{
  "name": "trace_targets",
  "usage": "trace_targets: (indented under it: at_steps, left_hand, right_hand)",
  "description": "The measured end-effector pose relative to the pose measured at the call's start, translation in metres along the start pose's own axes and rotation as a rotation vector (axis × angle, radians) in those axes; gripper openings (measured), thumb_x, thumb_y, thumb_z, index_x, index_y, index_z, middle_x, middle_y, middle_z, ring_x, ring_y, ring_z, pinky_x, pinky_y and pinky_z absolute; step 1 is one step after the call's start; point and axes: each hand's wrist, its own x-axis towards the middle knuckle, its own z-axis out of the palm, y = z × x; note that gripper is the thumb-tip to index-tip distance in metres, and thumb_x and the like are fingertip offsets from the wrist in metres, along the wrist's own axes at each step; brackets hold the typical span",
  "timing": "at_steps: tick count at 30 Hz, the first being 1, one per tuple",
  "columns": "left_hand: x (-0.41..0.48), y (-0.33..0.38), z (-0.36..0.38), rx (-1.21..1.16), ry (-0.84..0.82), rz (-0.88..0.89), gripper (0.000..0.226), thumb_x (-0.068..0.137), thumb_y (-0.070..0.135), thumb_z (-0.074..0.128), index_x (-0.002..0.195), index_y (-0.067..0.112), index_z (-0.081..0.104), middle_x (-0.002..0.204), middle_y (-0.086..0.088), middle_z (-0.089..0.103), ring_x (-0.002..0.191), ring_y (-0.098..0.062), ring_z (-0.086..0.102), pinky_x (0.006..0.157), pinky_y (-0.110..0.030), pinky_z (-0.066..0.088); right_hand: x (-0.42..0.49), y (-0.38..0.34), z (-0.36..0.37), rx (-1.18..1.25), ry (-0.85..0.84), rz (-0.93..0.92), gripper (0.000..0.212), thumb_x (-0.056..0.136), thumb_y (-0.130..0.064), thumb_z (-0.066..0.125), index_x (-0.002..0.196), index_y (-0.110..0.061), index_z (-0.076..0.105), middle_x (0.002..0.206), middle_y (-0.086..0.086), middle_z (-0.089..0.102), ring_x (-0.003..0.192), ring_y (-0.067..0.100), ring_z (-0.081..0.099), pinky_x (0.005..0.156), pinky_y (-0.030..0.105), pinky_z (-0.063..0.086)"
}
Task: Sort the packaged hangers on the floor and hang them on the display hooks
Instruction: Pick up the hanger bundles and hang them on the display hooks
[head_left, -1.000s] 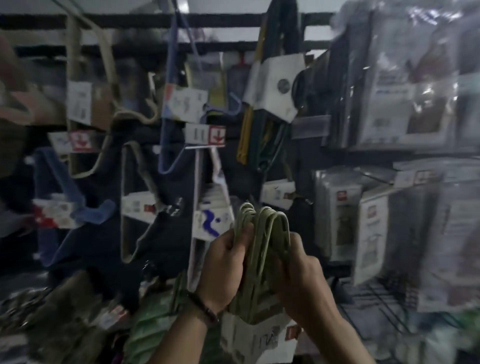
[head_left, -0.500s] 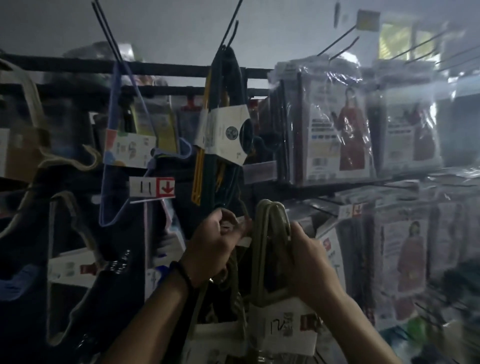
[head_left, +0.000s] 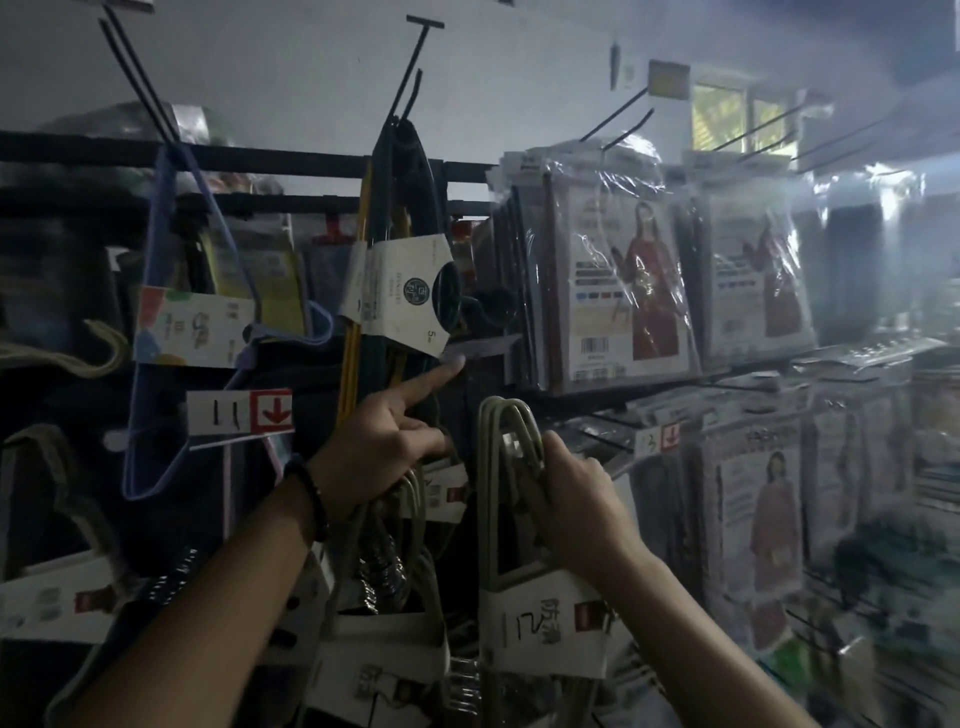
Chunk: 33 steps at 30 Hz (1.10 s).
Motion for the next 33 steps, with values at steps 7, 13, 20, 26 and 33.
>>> trace_targets:
  at_steps: [7,13,20,26,33]
  left_hand:
    - [0.007,0.007,-0.006,0.062,-0.007,0.047,0.084,0.092,-0.005,0.054,0.143,0.061,0.045,0.051,-0.003,0.028,0.051,-0.024,0.02,0.051,-0.036,0.021]
    - [0.007,0.014,-0.016,0.133,-0.048,0.021,0.085,0.091,-0.005,0.052,0.143,0.062,0.045,0.052,-0.004,0.031,0.05,-0.023,0.022,0.048,-0.031,0.022]
    - [0.008,0.021,-0.001,0.155,-0.051,0.012,0.083,0.093,-0.003,0.051,0.148,0.058,0.039,0.049,0.0,0.034,0.042,-0.014,0.027,0.041,-0.024,0.026]
    - [0.008,0.027,0.009,0.234,-0.038,0.013,0.085,0.093,-0.002,0.049,0.153,0.055,0.032,0.04,0.01,0.042,0.037,-0.009,0.03,0.039,-0.021,0.03]
    - [0.005,0.03,0.023,0.34,0.027,0.015,0.089,0.09,0.003,0.054,0.157,0.053,0.022,0.039,0.01,0.043,0.036,-0.006,0.035,0.039,-0.018,0.035]
  right_hand:
    - [0.025,0.0,0.002,-0.068,-0.042,-0.01,0.014,0.107,-0.036,0.049,0.1,-0.026,0.041,0.076,0.0,0.065,0.061,0.02,0.065,0.056,0.045,0.06]
    - [0.049,-0.002,-0.008,-0.122,-0.039,-0.072,0.017,0.103,-0.035,0.052,0.097,-0.026,0.039,0.073,-0.001,0.06,0.059,0.02,0.06,0.057,0.045,0.057]
    - [0.045,-0.007,-0.023,-0.064,-0.169,-0.178,0.018,0.104,-0.038,0.054,0.094,-0.026,0.045,0.074,0.0,0.066,0.06,0.018,0.064,0.058,0.044,0.057]
    - [0.039,-0.003,-0.029,0.048,-0.217,-0.18,0.015,0.104,-0.031,0.057,0.093,-0.022,0.053,0.071,-0.003,0.071,0.057,0.006,0.068,0.051,0.023,0.051]
    - [0.05,-0.01,-0.006,0.149,-0.189,-0.025,0.011,0.102,-0.025,0.057,0.096,-0.016,0.059,0.082,-0.002,0.07,0.064,0.009,0.068,0.056,0.027,0.056]
